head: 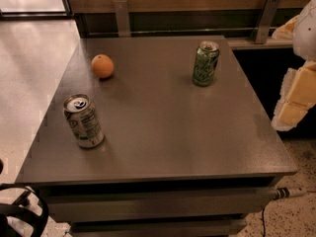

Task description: Pick orange

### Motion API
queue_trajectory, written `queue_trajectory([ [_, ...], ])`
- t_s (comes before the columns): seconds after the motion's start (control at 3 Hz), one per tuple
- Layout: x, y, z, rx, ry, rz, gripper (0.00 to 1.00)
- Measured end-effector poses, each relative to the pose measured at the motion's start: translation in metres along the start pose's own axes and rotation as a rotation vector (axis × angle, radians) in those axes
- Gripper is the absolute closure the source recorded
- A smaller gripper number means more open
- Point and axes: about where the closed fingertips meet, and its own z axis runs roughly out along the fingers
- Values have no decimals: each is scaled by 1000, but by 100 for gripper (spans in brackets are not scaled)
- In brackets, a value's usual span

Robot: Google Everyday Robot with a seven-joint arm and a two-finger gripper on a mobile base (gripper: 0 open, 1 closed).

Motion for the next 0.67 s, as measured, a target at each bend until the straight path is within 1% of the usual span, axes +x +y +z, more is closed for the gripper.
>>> queue_trajectory([
  [0.33, -1, -1, -1, 5, -6, 1, 0],
  [0.67, -20, -3, 2, 29, -83, 21, 0],
])
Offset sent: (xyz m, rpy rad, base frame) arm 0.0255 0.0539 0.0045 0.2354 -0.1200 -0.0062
